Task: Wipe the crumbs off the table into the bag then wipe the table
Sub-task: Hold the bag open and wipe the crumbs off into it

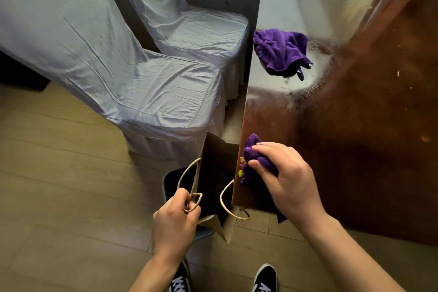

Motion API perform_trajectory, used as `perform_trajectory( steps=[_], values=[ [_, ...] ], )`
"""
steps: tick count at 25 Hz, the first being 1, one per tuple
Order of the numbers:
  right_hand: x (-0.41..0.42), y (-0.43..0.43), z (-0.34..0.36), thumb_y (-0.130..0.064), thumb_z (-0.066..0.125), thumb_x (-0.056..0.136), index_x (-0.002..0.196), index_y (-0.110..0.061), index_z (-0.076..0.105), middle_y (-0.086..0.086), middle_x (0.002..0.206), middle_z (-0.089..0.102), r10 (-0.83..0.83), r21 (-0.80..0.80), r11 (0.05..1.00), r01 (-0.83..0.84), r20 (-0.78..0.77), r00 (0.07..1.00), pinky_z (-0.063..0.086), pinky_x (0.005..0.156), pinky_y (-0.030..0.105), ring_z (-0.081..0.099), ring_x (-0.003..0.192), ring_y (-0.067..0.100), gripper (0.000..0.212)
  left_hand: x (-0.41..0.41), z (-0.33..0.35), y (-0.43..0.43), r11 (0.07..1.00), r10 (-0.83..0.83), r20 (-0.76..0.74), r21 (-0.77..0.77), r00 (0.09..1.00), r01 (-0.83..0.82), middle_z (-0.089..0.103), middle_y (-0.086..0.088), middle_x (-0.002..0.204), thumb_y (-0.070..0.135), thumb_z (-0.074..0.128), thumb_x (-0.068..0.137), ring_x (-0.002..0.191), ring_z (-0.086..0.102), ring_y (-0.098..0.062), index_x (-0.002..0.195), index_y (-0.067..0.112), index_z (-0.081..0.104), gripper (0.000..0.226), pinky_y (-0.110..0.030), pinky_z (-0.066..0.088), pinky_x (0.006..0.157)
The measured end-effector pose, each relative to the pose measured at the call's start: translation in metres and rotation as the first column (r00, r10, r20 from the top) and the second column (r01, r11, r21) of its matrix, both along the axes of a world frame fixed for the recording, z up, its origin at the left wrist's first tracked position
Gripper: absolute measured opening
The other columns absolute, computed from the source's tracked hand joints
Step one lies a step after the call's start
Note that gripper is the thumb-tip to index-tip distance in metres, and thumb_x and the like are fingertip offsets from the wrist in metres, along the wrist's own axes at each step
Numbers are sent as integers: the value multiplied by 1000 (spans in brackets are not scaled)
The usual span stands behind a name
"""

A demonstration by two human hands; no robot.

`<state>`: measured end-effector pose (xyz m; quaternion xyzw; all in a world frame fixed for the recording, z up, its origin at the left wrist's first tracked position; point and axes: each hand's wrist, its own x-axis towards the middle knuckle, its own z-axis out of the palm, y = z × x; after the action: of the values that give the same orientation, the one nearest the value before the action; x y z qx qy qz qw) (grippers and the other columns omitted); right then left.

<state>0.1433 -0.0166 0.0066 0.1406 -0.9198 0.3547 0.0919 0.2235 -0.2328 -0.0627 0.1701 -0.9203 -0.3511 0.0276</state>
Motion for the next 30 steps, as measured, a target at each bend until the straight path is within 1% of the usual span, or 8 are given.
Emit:
perform_trajectory(
  steps=[4,9,15,20,22,24,26,30],
  values=[
    [-1,-23,1,-21,74,87,111,-12,72,3,111,73,80,-68,995,-78,28,996,53,91,39,66,103,22,25,3,2,-1,1000,-2,19,-9,1000,2,57,4,58,13,68,76,53,53,-22,69,21,47,24,-37,41,49],
    [-8,-47,5,-23,72,89,111,-21,72,-10,103,72,159,-336,937,-92,178,971,54,86,29,66,98,6,22,5,1,-4,1000,9,9,25,1000,-9,57,4,57,13,69,75,54,53,-21,69,21,48,23,-39,43,50],
    [-14,-28,11,-26,70,89,111,-24,72,-11,103,74,99,-451,893,19,237,966,59,85,39,70,98,10,22,11,-3,-8,996,16,3,89,1000,-17,52,6,54,16,66,77,52,50,-15,69,25,47,23,-38,43,49],
    [-24,15,22,-29,68,89,108,-26,73,-8,98,77,-77,-558,804,203,241,967,61,74,26,73,91,12,20,12,0,-6,996,12,-2,88,1000,-12,53,6,53,16,68,79,51,51,-15,69,24,49,23,-36,41,46],
    [-32,36,19,-30,68,91,107,-27,72,-8,94,76,-221,-449,839,305,232,947,58,79,30,72,92,16,17,12,3,-4,995,12,-7,101,1000,-11,55,6,54,15,68,79,51,53,-16,69,23,51,22,-39,43,47],
    [-36,51,8,-31,68,90,112,-22,70,-3,106,71,-310,-112,940,321,107,945,50,89,35,67,103,24,24,11,5,-3,994,10,-12,112,1000,-8,56,5,55,14,68,79,52,54,-17,69,24,51,22,-41,44,47],
    [-32,51,-5,-32,72,86,118,-17,69,5,118,67,-290,182,939,291,-33,956,46,91,42,61,105,32,35,10,7,-3,994,2,-18,108,1000,0,55,6,55,15,69,78,51,53,-16,69,25,50,24,-39,44,47],
    [-19,10,-12,-28,77,81,115,-18,70,7,111,69,-192,192,959,208,-97,976,51,80,44,59,88,32,36,4,8,2,996,7,-15,84,1000,-6,54,5,52,15,71,78,51,53,-16,67,26,49,27,-35,41,47]
  ],
)
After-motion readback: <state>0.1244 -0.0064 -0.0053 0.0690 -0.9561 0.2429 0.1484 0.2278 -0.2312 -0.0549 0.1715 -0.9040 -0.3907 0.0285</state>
